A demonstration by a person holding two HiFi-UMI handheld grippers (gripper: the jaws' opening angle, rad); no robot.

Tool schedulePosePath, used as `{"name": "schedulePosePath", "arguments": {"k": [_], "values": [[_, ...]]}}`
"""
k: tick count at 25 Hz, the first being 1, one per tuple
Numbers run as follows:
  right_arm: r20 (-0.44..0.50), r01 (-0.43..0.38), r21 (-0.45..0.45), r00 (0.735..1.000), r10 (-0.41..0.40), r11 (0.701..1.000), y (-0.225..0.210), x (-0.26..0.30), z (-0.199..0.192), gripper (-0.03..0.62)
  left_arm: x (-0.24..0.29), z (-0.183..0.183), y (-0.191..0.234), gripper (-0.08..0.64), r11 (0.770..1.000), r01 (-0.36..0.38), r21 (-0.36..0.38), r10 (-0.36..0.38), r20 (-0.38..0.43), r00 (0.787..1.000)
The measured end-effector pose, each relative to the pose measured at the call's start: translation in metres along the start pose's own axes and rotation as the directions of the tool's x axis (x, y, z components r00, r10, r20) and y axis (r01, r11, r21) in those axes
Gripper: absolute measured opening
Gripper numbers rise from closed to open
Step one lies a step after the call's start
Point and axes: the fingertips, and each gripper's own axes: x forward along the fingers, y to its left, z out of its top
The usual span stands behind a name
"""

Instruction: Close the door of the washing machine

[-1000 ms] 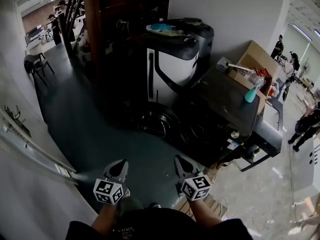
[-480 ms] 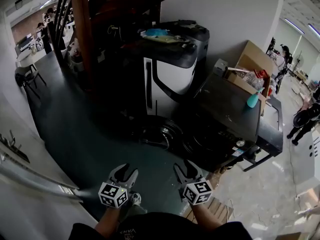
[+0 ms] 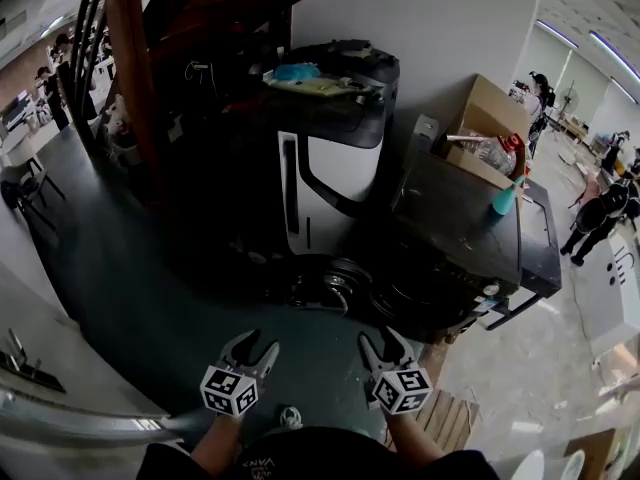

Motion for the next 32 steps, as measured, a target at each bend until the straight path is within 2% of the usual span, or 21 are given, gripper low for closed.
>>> {"name": "schedulePosePath", "arguments": {"k": [6, 12, 23, 32], "values": [[-0.003, 0.063, 0.011, 0.998, -0.062, 0.998, 0.007, 0.024, 0.0, 0.206, 0.02, 0.0, 0.042, 0.184, 0.999, 0.048, 0.015, -0.047, -0.03, 0.998], [-0.033, 0.093, 0.02, 0.995, -0.092, 0.996, -0.009, 0.046, -0.006, 0.204, 0.051, -0.008, 0.067, 0.184, 0.998, 0.066, 0.026, -0.064, -0.059, 0.996], [-0.07, 0.029, 0.051, 0.997, -0.025, 0.998, -0.067, 0.121, -0.001, 0.204, 0.143, -0.007, 0.12, 0.191, 0.998, -0.047, 0.038, 0.049, -0.057, 0.997], [-0.172, -0.043, 0.013, 0.984, 0.045, 0.999, -0.114, 0.182, -0.014, 0.204, 0.234, -0.027, 0.153, 0.209, 0.996, -0.073, 0.06, 0.081, -0.143, 0.986]]}}
